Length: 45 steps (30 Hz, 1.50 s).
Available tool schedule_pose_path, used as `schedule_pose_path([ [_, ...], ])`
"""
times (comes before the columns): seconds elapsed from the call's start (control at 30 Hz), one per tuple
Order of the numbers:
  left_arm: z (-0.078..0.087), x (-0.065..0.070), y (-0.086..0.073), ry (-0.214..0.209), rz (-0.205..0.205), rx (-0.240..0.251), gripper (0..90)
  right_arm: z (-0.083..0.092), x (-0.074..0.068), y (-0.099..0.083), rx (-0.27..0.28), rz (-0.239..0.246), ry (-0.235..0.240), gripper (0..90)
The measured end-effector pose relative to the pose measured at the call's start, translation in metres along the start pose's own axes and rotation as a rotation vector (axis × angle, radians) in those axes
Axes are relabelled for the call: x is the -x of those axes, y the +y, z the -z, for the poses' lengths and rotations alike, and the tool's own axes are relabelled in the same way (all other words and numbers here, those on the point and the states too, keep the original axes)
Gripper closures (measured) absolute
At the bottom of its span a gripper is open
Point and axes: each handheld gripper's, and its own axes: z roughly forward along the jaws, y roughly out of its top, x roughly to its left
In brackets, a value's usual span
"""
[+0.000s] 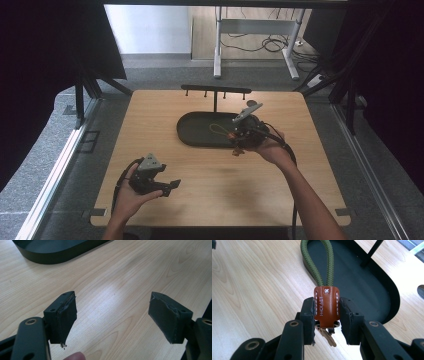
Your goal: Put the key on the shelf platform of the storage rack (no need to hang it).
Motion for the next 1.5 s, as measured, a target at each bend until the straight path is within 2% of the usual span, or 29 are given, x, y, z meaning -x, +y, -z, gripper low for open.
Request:
schedule_pose_path([
  [0.63,0.002,-0.002,0.000,0.000,0.002,0.004,23.1,-0.010,0.011,0.021,-0.046,0.031,-0.021,66.7],
  [0.97,0.002,-0.004,-0.001,0.000,0.012,0.010,23.0,-0.018,0.020,0.031,-0.060,0.012,-0.026,66.7],
  [1.5,0.003,-0.006,-0.002,-0.004,0.012,0.011,23.1,-0.028,0.042,0.044,-0.074,-0.011,-0.031,66.7],
])
